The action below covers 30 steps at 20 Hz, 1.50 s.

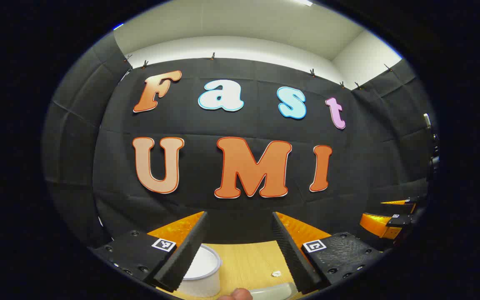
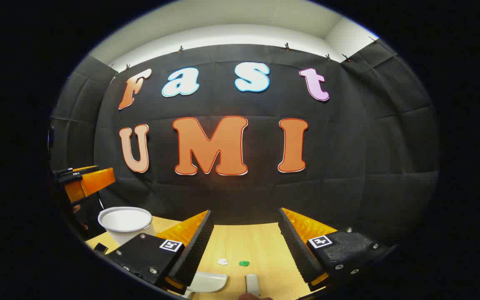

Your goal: Pick up the small broom and dustpan from the desktop, sweep the trash into the dustpan with the broom, and then empty the trash into the garbage bin.

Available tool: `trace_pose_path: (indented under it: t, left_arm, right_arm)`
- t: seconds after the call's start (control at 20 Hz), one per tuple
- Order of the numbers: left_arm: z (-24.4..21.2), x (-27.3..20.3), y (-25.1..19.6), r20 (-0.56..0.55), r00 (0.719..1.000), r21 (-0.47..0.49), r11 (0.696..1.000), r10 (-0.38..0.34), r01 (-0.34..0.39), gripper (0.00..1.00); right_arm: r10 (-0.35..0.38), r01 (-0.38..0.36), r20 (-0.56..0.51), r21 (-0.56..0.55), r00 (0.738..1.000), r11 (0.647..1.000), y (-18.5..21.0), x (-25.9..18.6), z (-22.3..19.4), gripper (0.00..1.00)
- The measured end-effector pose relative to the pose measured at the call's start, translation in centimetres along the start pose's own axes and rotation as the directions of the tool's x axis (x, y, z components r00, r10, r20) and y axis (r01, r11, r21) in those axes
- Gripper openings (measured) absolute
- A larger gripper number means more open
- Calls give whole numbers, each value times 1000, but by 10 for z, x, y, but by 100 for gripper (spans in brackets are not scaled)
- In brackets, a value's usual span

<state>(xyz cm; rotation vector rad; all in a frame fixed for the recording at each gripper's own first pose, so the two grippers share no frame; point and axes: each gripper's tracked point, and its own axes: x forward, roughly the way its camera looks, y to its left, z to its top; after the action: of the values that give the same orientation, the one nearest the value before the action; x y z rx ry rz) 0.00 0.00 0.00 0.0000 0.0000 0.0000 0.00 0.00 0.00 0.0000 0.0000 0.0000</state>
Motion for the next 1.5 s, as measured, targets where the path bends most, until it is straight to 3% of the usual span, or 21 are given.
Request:
trace_pose_path:
  t: [0.2,0.5,0.85,1.1,1.5]
  left_arm:
    - [-14,-9,-7,-3,996,-5,996,92,-92,93]
    - [-50,-20,-48,-59,987,10,989,149,-148,94]
    - [-56,-21,-87,-61,992,27,993,112,-111,93]
    - [-70,-22,-87,-91,990,29,994,108,-106,94]
    - [-74,-20,-89,-98,990,34,995,100,-97,95]
  right_arm:
    - [44,-45,-10,-9,999,999,-9,7,-12,94]
    - [95,-95,-10,25,995,995,-8,3,-16,94]
    - [73,-72,-30,46,997,996,-19,4,-27,94]
    - [40,-37,-59,46,997,998,-28,-1,-41,94]
    - [15,-15,-7,28,1000,1000,-27,0,-29,94]
